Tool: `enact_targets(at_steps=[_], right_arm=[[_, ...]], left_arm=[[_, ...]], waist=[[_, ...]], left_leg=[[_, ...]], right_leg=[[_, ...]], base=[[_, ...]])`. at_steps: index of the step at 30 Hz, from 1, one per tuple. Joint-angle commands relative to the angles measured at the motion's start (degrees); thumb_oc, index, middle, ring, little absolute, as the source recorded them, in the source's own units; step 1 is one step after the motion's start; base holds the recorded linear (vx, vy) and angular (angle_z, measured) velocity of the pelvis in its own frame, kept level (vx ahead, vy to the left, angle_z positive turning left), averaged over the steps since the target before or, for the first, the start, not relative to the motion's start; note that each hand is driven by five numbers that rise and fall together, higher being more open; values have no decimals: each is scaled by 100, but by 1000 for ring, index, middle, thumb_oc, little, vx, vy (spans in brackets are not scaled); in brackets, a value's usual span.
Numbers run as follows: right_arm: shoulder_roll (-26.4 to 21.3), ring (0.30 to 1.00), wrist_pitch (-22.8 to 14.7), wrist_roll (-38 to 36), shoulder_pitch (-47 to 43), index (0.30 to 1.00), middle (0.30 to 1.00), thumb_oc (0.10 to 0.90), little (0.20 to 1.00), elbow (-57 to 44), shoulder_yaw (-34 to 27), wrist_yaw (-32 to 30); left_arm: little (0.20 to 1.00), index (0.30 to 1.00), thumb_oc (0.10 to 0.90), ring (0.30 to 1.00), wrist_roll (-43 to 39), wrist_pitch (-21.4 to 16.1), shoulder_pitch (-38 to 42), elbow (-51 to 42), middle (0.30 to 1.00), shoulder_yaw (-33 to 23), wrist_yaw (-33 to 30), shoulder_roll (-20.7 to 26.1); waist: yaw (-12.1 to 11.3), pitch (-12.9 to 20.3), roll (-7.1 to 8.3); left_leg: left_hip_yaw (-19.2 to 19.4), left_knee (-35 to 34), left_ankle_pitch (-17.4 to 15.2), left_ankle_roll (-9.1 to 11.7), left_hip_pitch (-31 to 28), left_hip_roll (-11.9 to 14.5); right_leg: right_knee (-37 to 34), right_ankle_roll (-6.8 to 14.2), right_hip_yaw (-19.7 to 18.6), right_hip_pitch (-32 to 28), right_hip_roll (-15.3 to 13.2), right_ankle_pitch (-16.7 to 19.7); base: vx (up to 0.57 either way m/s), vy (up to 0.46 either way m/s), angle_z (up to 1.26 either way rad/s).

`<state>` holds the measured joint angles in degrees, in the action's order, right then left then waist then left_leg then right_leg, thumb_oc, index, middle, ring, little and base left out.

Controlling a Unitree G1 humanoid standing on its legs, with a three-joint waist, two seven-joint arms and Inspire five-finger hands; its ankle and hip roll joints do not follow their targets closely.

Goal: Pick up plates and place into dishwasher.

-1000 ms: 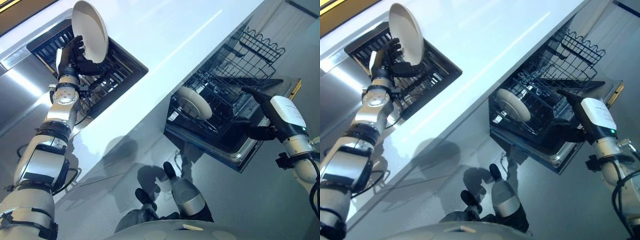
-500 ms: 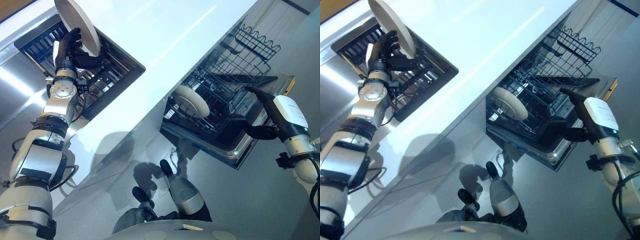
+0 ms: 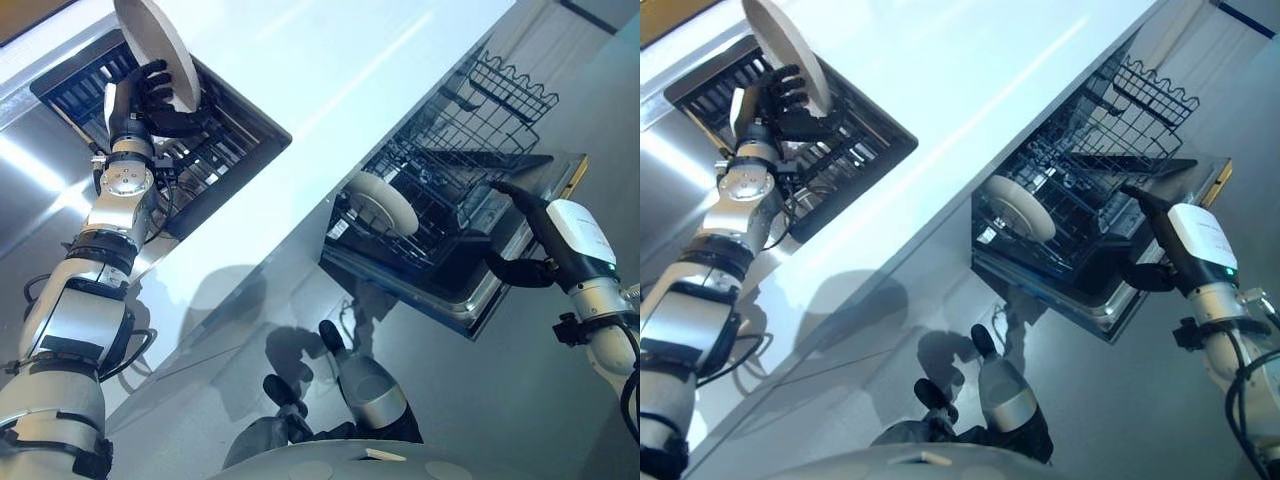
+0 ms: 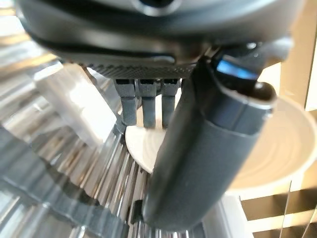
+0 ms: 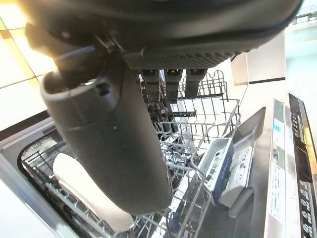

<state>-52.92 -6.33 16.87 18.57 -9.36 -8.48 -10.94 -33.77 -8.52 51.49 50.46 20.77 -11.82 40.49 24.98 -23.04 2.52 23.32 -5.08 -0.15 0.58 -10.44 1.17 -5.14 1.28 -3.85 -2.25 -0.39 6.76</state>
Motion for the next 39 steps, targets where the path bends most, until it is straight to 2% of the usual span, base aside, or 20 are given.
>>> enact_targets(at_steps=[1, 7, 16, 25, 34, 35, 37, 39], right_arm=[[24, 900, -313, -55, -98, 900, 900, 800, 900, -380, -578, -350], [63, 900, -265, 11, 10, 900, 900, 800, 900, -447, -607, -258], [142, 900, -438, 125, 302, 900, 900, 800, 900, -497, -804, -150], [130, 900, -477, 97, 479, 900, 900, 800, 900, -604, -1022, 35], [105, 900, -770, -12, 624, 900, 900, 800, 900, -608, -1362, 115], [117, 900, -831, -32, 645, 900, 900, 800, 900, -617, -1412, 118], [122, 900, -874, -30, 649, 900, 900, 800, 900, -596, -1431, 123], [97, 900, -920, -58, 653, 900, 900, 800, 900, -587, -1469, 133]], left_arm=[[200, 300, 100, 300, -36, -424, 310, -209, 300, -70, 75, 382], [200, 300, 100, 300, -17, -423, 97, -184, 300, -215, 141, 368], [200, 300, 100, 300, 136, -455, -284, -227, 300, -514, 132, 466], [200, 300, 100, 300, 399, -586, -467, -198, 300, -727, 250, 814], [200, 300, 100, 300, 487, -884, -899, -508, 300, -976, 656, 1100], [200, 300, 100, 300, 528, -936, -1037, -625, 300, -1050, 673, 1108], [200, 300, 100, 300, 550, -955, -1132, -694, 300, -1099, 687, 1092], [200, 300, 100, 300, 520, -979, -1237, -737, 300, -1168, 725, 1106]], waist=[[-18, 575, 219], [-42, 689, 185], [-74, 880, 135], [-120, 1039, 45], [-169, 1117, -101], [-189, 1130, -76], [-200, 1159, -147], [-217, 1168, -119]], left_leg=[[-15, 1024, -567, -189, 572, 80], [-34, 980, -545, -176, 440, 52], [-75, 885, -493, -165, 226, -14], [-159, 737, -416, -138, 27, -91], [-221, 611, -350, -78, -88, -135], [-150, 604, -209, -68, -39, -130], [-243, 556, -317, -49, -101, -143], [-172, 563, -181, -47, -43, -138]], right_leg=[[529, 838, 3, 392, 161, -340], [500, 855, 9, 284, 153, -323], [448, 858, -8, 103, 154, -296], [393, 857, 4, -12, 140, -259], [355, 829, 46, -87, 118, -276], [364, 777, 38, -33, 120, -173], [333, 812, 52, -96, 120, -281], [350, 761, 45, -42, 121, -181]], base=[[44, 14, 0], [41, 26, 2], [37, 38, 0], [14, 41, 6], [-40, 60, 2], [-45, 68, 3], [-40, 63, 9], [-112, 12, 11]])
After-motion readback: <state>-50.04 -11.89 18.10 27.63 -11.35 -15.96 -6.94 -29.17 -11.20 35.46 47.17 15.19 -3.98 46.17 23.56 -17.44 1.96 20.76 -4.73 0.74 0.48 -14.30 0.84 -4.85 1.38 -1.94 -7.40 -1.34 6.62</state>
